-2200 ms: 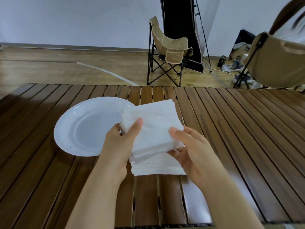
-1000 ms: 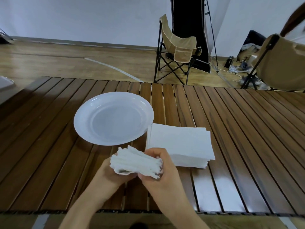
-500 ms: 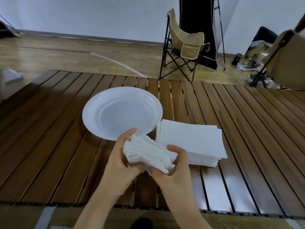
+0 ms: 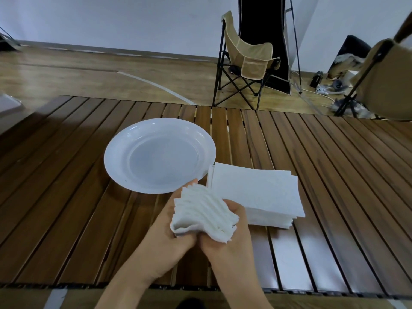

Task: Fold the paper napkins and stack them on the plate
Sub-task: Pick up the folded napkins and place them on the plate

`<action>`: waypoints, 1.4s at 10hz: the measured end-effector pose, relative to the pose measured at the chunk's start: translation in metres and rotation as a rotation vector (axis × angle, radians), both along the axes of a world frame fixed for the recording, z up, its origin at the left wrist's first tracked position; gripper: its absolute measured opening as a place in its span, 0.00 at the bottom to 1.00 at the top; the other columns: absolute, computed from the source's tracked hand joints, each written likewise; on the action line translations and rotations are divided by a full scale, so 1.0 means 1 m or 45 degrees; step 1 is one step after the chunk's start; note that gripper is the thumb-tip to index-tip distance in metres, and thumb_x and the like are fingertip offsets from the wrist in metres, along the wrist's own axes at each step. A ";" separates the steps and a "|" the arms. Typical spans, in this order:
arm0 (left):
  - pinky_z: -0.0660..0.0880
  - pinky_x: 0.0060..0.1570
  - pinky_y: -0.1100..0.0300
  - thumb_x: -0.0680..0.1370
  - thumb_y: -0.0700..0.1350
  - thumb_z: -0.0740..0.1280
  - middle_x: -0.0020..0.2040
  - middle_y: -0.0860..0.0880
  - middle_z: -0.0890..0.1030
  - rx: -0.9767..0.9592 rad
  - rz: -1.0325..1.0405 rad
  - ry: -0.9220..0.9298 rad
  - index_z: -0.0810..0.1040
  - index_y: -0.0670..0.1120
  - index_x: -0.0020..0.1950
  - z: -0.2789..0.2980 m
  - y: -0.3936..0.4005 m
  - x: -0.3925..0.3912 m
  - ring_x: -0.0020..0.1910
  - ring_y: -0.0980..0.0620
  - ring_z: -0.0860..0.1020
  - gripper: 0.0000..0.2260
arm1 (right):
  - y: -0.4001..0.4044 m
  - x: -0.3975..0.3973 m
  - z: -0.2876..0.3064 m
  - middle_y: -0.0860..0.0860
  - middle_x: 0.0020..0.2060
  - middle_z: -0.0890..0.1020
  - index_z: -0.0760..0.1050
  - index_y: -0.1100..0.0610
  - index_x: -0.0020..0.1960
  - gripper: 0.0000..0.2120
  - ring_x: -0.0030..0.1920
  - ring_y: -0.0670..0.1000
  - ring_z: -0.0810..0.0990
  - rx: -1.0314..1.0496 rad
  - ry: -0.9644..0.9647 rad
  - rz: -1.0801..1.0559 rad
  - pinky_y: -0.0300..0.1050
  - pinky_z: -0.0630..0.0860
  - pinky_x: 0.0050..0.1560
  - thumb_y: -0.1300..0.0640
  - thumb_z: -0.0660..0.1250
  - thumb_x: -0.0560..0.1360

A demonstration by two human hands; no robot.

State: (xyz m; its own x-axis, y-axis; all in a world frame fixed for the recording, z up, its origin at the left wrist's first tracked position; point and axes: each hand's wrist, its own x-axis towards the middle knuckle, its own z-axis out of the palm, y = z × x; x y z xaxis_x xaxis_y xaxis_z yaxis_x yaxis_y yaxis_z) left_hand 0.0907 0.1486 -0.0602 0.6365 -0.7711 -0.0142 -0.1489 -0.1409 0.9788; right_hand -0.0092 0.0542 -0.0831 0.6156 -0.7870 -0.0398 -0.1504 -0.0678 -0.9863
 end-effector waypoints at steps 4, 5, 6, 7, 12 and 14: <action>0.74 0.49 0.73 0.72 0.46 0.69 0.54 0.65 0.80 -0.006 -0.147 -0.024 0.74 0.58 0.59 0.004 0.005 0.016 0.57 0.65 0.76 0.17 | -0.021 -0.012 0.018 0.42 0.43 0.84 0.79 0.45 0.48 0.15 0.46 0.42 0.82 0.049 0.090 0.289 0.34 0.79 0.48 0.63 0.74 0.69; 0.76 0.50 0.70 0.70 0.50 0.69 0.55 0.63 0.80 -0.005 -0.136 -0.035 0.75 0.57 0.61 0.000 0.006 0.020 0.58 0.62 0.77 0.19 | -0.028 -0.012 0.016 0.39 0.47 0.83 0.78 0.44 0.54 0.17 0.50 0.40 0.80 0.125 0.163 0.332 0.37 0.80 0.51 0.60 0.74 0.70; 0.78 0.53 0.65 0.69 0.53 0.70 0.56 0.63 0.80 0.054 -0.089 -0.080 0.75 0.58 0.61 -0.001 0.006 0.021 0.58 0.61 0.77 0.21 | -0.028 -0.012 0.021 0.38 0.49 0.82 0.76 0.42 0.54 0.17 0.51 0.38 0.79 0.102 0.263 0.378 0.33 0.78 0.51 0.60 0.73 0.71; 0.78 0.55 0.60 0.68 0.55 0.70 0.56 0.63 0.80 0.094 -0.059 -0.111 0.75 0.58 0.62 0.001 0.006 0.021 0.58 0.61 0.78 0.22 | -0.029 -0.013 0.023 0.40 0.50 0.82 0.76 0.44 0.56 0.16 0.52 0.39 0.79 0.080 0.286 0.373 0.33 0.78 0.52 0.60 0.72 0.73; 0.81 0.44 0.55 0.67 0.44 0.74 0.52 0.53 0.84 0.061 0.025 0.459 0.78 0.53 0.58 0.032 0.005 0.018 0.51 0.54 0.82 0.21 | -0.056 -0.022 0.054 0.52 0.47 0.85 0.79 0.58 0.51 0.16 0.48 0.53 0.84 0.469 0.119 0.218 0.57 0.82 0.50 0.58 0.77 0.66; 0.80 0.48 0.51 0.65 0.42 0.74 0.50 0.49 0.85 0.061 0.165 0.675 0.77 0.49 0.58 0.032 -0.001 0.014 0.49 0.49 0.84 0.22 | -0.051 -0.017 0.050 0.53 0.52 0.84 0.77 0.56 0.58 0.18 0.51 0.55 0.84 0.745 0.022 0.161 0.53 0.82 0.48 0.64 0.74 0.69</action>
State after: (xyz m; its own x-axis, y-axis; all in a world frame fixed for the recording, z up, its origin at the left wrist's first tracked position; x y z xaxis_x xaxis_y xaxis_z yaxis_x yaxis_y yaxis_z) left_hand 0.1049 0.1478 -0.0277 0.6225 -0.6773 -0.3922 0.3848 -0.1715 0.9069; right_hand -0.0258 0.0033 -0.0335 0.6987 -0.5518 -0.4554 -0.1929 0.4676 -0.8626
